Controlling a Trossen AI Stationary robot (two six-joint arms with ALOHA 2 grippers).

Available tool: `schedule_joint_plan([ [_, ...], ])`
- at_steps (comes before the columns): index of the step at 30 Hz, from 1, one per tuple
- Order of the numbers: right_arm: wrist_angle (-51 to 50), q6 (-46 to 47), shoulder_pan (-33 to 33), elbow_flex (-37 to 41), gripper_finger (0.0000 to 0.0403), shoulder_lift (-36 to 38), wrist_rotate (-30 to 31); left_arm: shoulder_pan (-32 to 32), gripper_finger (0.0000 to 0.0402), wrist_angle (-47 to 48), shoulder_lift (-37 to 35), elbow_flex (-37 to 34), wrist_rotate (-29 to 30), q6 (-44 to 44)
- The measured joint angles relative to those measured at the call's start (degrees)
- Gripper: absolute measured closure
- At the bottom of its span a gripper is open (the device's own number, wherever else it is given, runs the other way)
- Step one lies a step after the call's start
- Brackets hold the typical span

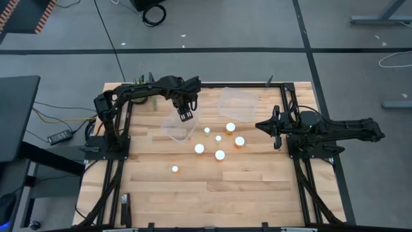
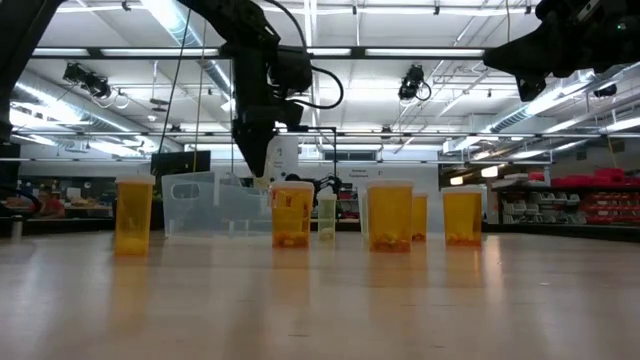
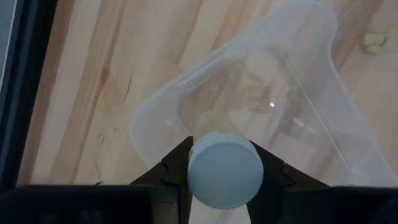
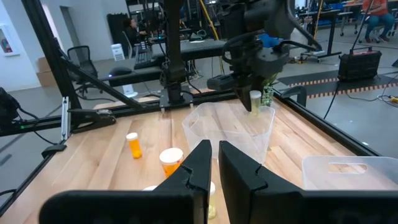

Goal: Pick and place medicine bottles into bin by pill shape (circle, oval)
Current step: Put the small yellow pill bottle into the left transparent bin

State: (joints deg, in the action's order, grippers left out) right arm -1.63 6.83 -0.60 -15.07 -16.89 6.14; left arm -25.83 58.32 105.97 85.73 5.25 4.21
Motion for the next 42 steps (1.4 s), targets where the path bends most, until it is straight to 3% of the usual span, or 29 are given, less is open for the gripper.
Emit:
schedule_joint_plan([
  [23, 0.0, 0.0, 0.0, 0.0, 0.0366, 0.0, 0.0, -1.7, 0.0288, -1.2, 10.1, 0.0, -1.0, 1.6],
  [42, 0.0, 0.0, 0.0, 0.0, 0.0366, 0.0, 0.0, -1.7, 0.0266, -1.4, 10.3, 0.0, -1.0, 1.4],
])
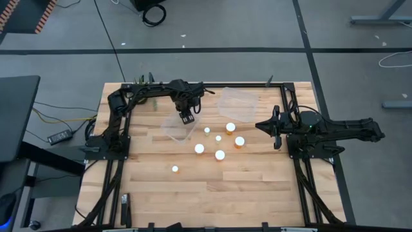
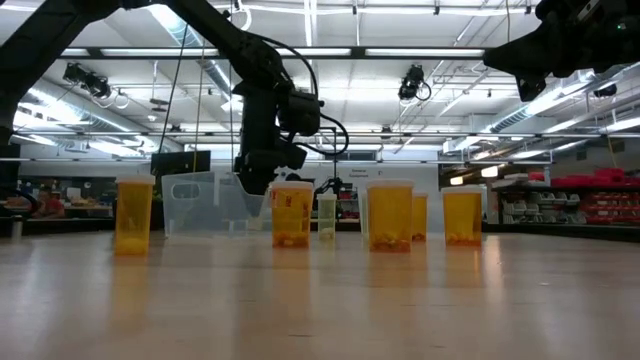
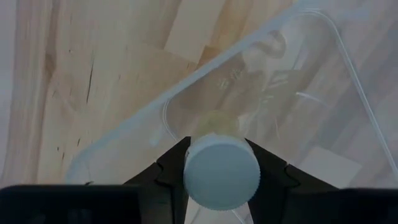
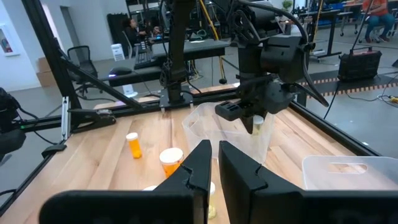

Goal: Pick and place medicine bottles into bin by pill shape (circle, oval)
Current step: Put the small yellow pill bottle into the left transparent bin

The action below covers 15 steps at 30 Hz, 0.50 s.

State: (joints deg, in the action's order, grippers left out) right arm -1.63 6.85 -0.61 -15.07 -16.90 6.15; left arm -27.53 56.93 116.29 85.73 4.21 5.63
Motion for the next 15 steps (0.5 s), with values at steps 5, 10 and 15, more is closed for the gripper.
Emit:
schedule_joint_plan([
  [5, 0.0, 0.0, 0.0, 0.0, 0.0366, 0.0, 0.0, 0.0, 0.0248, 0.0, 0.0, 0.0, 0.1, 0.0],
  [10, 0.0, 0.0, 0.0, 0.0, 0.0366, 0.0, 0.0, 0.0, 0.0226, 0.0, 0.0, 0.0, 0.1, 0.2],
  [15, 0.0, 0.0, 0.0, 0.0, 0.0366, 0.0, 0.0, 0.0, 0.0214, 0.9, 0.0, 0.0, 0.4, 0.2],
])
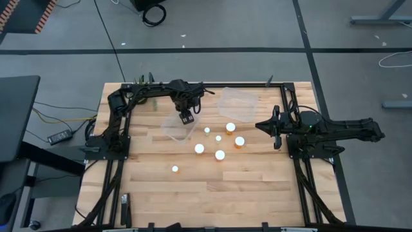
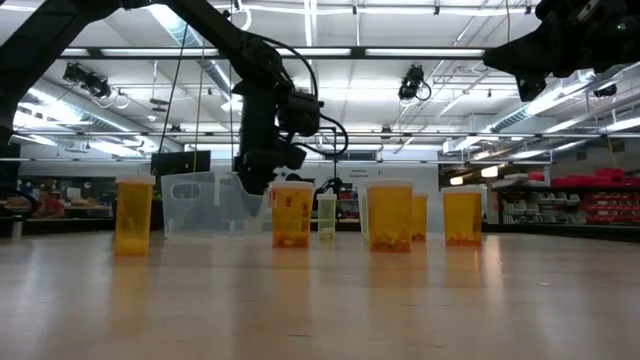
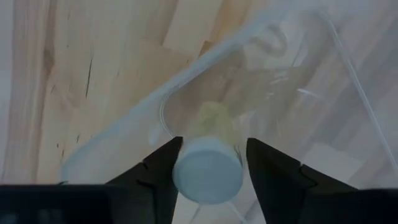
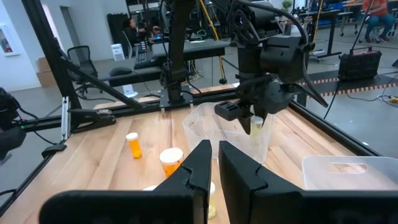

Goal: Pick and place medicine bottles into bin by pill shape (circle, oval)
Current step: Put the small yellow pill bottle into the left transparent bin

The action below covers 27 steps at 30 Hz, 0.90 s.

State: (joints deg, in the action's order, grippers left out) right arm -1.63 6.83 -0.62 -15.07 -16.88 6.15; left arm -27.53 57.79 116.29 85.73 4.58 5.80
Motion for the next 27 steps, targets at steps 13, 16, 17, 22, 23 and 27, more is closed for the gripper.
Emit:
schedule_joint_plan([
  [13, 0.0, 0.0, 0.0, 0.0, 0.0366, 0.0, 0.0, 0.2, 0.0187, 1.2, -0.1, 0.0, 0.7, -0.3],
  [16, 0.0, 0.0, 0.0, 0.0, 0.0366, 0.0, 0.0, 0.2, 0.0184, 1.6, -0.1, 0.0, 0.7, -0.2],
  [17, 0.0, 0.0, 0.0, 0.0, 0.0366, 0.0, 0.0, 0.2, 0.0184, 1.8, -0.1, 0.0, 0.7, -0.2],
  [22, 0.0, 0.0, 0.0, 0.0, 0.0366, 0.0, 0.0, 0.3, 0.0189, 2.2, -0.3, 0.0, 0.2, -0.2],
  [23, 0.0, 0.0, 0.0, 0.0, 0.0366, 0.0, 0.0, 0.4, 0.019, 2.2, -0.4, 0.0, 0.2, -0.2],
  [27, 0.0, 0.0, 0.0, 0.0, 0.0366, 0.0, 0.0, 0.5, 0.0188, 2.8, -0.5, 0.8, 0.3, -0.1],
])
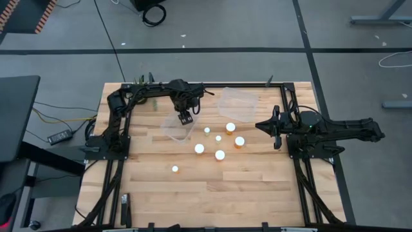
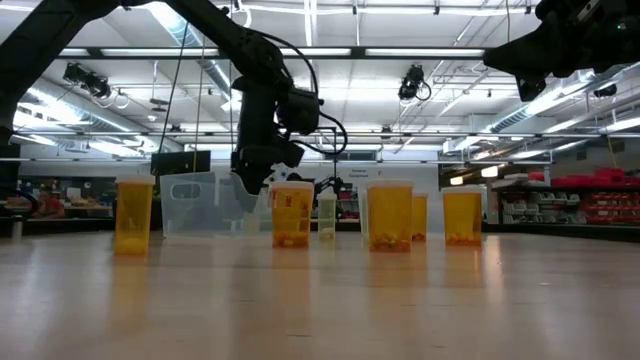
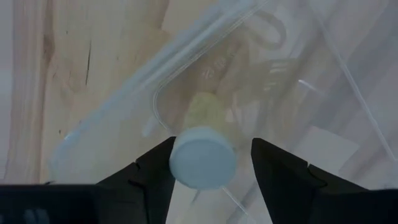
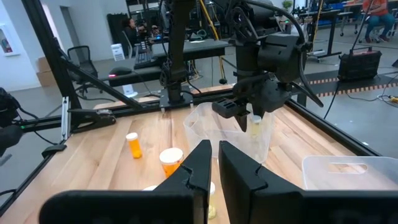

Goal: Pick and place medicine bottles into bin by pill shape (circle, oval)
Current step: Put the small yellow pill bottle into the left transparent bin

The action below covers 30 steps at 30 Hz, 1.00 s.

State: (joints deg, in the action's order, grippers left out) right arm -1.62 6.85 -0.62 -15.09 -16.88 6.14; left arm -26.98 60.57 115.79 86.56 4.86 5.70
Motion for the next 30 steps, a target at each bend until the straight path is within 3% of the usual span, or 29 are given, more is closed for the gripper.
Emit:
schedule_joint_plan([
  [30, 0.0, 0.0, 0.0, 0.0, 0.0366, 0.0, 0.0, 4.5, 0.0184, 11.5, 0.0, 16.0, 1.2, -0.6],
])
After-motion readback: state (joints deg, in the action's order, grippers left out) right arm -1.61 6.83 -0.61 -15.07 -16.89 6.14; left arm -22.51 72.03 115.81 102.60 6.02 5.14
